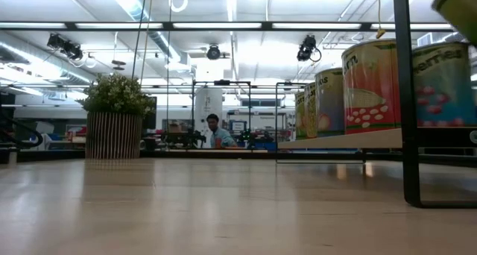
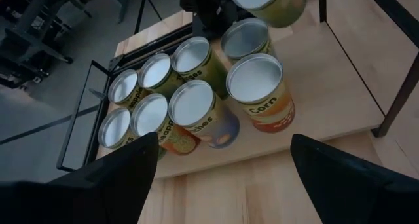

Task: Pick and place cans onto a shelf
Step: Put the canned oranges on the shelf

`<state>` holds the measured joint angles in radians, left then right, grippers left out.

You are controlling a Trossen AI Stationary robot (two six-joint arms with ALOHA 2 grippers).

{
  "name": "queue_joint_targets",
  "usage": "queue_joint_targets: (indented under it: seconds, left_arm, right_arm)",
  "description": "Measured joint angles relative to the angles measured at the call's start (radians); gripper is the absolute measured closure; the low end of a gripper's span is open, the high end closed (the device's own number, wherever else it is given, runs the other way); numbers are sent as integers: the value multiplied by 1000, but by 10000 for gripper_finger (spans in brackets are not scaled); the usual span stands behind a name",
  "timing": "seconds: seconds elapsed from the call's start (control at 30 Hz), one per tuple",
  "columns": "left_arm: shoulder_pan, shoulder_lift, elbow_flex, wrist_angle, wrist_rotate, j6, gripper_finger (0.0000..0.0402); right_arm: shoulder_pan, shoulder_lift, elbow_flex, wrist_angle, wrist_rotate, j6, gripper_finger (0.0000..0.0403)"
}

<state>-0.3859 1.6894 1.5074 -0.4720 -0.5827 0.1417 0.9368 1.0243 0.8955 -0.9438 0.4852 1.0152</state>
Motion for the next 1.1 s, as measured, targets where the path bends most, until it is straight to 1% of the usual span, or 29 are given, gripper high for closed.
queue_joint_targets:
  seconds: [0.1, 0.23, 0.3, 0.33, 0.47, 0.57, 0.67, 0.8, 0.87, 1.0, 1.1]
  left_arm:
    - [0, 0, 0, -5, 0, -1, 47]
    - [-5, 0, 0, -8, 0, -3, 47]
    - [-8, 0, 0, -14, 0, -3, 47]
    - [-11, 0, 0, -15, -1, -3, 47]
    - [-11, 0, 0, -15, 0, -3, 47]
    - [-11, 0, 0, -15, 0, -4, 47]
    - [-11, 0, 0, -23, 0, -8, 47]
    - [-11, 0, 0, -37, 0, -19, 47]
    - [-11, 0, 0, -42, 0, -19, 47]
    - [-11, 0, 0, -43, 0, -15, 47]
    - [-9, 0, 0, -38, 0, -1, 47]
  right_arm:
    - [0, 9, 0, -4, 69, -1, 84]
    - [18, 12, -2, 3, 111, -12, 84]
    - [46, 16, -17, 45, 168, -19, 84]
    - [56, 17, -31, 72, 180, -22, 84]
    - [71, 17, -103, 181, 196, -26, 84]
    - [75, 17, -159, 297, 208, -74, 84]
    - [76, 17, -214, 371, 218, -92, 84]
    - [93, 12, -298, 531, 270, -105, 84]
    - [100, 12, -328, 593, 279, -114, 84]
    - [108, 11, -336, 593, 273, -111, 84]
    - [109, -2, -302, 552, 273, -193, 84]
